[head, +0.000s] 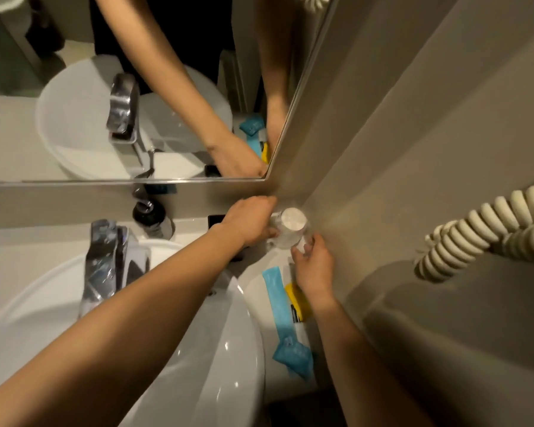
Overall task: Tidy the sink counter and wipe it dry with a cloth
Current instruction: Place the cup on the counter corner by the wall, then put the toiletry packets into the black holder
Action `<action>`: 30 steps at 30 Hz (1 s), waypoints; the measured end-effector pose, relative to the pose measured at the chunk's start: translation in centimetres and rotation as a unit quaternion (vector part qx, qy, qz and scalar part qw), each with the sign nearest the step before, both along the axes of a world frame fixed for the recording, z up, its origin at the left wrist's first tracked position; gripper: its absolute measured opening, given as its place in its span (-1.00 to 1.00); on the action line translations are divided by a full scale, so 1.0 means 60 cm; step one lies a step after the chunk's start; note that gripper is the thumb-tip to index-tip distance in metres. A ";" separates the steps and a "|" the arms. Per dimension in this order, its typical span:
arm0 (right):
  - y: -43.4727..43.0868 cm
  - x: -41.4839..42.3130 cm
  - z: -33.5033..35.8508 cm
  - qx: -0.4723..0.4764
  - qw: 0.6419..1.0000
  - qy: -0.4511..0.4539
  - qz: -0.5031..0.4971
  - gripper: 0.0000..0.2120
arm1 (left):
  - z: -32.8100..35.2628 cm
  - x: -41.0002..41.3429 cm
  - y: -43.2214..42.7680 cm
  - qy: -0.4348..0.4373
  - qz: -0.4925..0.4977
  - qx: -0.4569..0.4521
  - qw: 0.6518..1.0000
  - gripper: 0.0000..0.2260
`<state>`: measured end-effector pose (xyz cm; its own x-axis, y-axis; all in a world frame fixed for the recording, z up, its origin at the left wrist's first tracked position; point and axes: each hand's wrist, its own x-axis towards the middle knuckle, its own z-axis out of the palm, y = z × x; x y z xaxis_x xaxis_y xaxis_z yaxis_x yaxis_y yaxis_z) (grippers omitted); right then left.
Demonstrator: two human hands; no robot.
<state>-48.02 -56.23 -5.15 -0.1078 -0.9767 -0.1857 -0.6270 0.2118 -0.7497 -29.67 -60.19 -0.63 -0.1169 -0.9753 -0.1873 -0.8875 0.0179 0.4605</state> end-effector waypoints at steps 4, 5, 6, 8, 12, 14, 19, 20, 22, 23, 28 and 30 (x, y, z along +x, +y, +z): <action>0.068 -0.007 0.007 0.036 0.999 -0.021 -0.017 -0.57 | 0.020 0.021 0.093 0.055 0.078 -0.046 0.994 -0.43; 0.084 -0.010 0.007 0.046 0.999 -0.016 -0.017 -0.60 | 0.022 0.025 0.121 0.070 0.103 -0.057 0.991 -0.46; 0.100 -0.011 0.009 0.056 0.998 -0.015 -0.014 -0.62 | 0.023 0.029 0.150 0.082 0.129 -0.067 0.986 -0.50; 0.126 -0.011 0.015 0.083 0.996 -0.012 -0.002 -0.65 | 0.025 0.035 0.207 0.092 0.184 -0.072 0.976 -0.51; 0.162 -0.007 0.018 0.095 0.993 0.055 0.048 -0.77 | 0.016 0.050 0.311 0.098 0.268 -0.077 0.955 -0.53; 0.172 -0.008 0.013 0.091 0.988 0.104 0.071 -0.87 | 0.004 0.061 0.347 0.098 0.281 -0.070 0.952 -0.54; 0.176 -0.013 -0.001 0.104 0.969 0.198 0.106 -0.81 | -0.036 0.087 0.364 0.097 0.283 -0.016 0.954 -0.48; 0.175 -0.013 -0.005 0.113 0.966 0.208 0.108 -0.80 | -0.044 0.088 0.359 0.092 0.280 -0.003 0.955 -0.45; 0.177 -0.011 -0.010 0.132 0.958 0.226 0.113 -0.76 | -0.054 0.085 0.350 0.093 0.272 0.020 0.957 -0.35; 0.179 -0.009 -0.014 0.138 0.955 0.232 0.118 -0.73 | -0.058 0.082 0.347 0.090 0.268 0.026 0.959 -0.32; 0.179 -0.004 -0.030 0.139 0.949 0.251 0.131 -0.67 | -0.071 0.074 0.326 0.059 0.276 0.060 0.957 -0.29; 0.176 -0.003 -0.036 0.144 0.945 0.262 0.133 -0.65 | -0.084 0.071 0.322 0.033 0.275 0.064 0.959 -0.28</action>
